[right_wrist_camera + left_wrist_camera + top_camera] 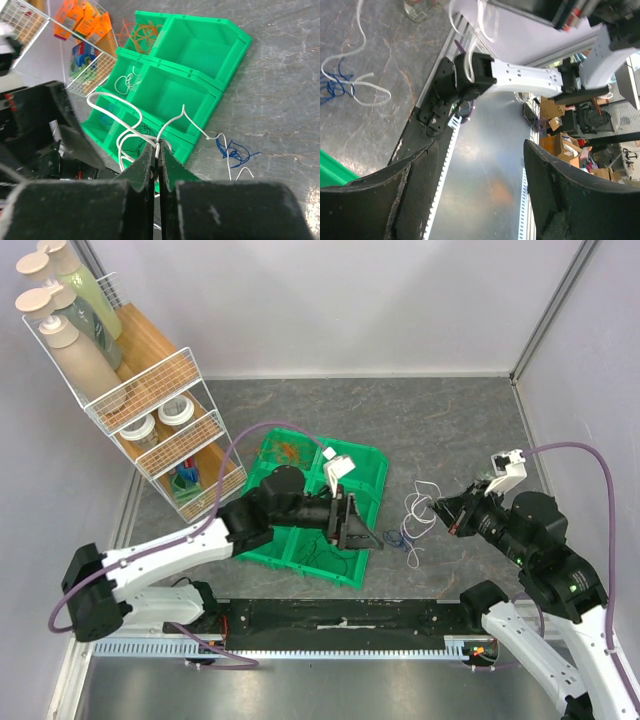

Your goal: Untangle the cables

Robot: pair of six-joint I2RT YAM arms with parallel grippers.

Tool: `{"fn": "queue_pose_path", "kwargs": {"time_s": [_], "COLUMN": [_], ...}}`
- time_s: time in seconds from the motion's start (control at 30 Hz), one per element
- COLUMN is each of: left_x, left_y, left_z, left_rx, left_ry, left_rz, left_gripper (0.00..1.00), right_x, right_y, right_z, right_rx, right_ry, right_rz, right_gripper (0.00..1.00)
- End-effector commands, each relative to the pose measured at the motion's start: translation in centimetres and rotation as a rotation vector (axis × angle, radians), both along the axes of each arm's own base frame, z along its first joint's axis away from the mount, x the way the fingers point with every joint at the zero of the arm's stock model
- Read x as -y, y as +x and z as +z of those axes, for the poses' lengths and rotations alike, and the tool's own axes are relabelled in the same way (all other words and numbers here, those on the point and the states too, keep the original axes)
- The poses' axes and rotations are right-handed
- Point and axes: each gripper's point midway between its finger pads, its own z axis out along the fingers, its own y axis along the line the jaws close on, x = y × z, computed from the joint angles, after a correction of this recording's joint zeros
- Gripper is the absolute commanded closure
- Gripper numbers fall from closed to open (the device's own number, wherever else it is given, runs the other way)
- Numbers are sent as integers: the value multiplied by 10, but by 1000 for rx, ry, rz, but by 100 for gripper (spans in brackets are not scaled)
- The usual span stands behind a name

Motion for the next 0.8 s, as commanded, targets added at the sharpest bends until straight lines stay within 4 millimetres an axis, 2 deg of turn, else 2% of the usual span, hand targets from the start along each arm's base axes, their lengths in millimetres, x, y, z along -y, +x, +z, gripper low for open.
{"fn": "queue_pose_path", "kwargs": {"time_s": [0.0,0.2,0.37,0.5,0.67,0.77], "left_x": [30,63,81,86,84,77], "left_y": [25,25,25,24,9,-1], "left_z": [8,8,2,0,3,6], "left_rx": [52,-30,-91,-112,-81,-52], "left_ry": [-16,-52,-65,-78,-96,-116], "left_rz": [43,0,-33,-40,-77,-84], "left_gripper": [28,33,39,42,32,30], "right_x": [-9,-8,-8,-5,1,3], "right_y": [-6,-12,-16,-18,-17,-17], "right_z": [19,11,6,1,-2,1], "right_rx": [56,48,42,34,29,38], "right_ry": [72,92,120,114,98,97], "right_rz": [47,46,46,33,3,-7], "right_gripper": [93,93,93,93,93,93]}}
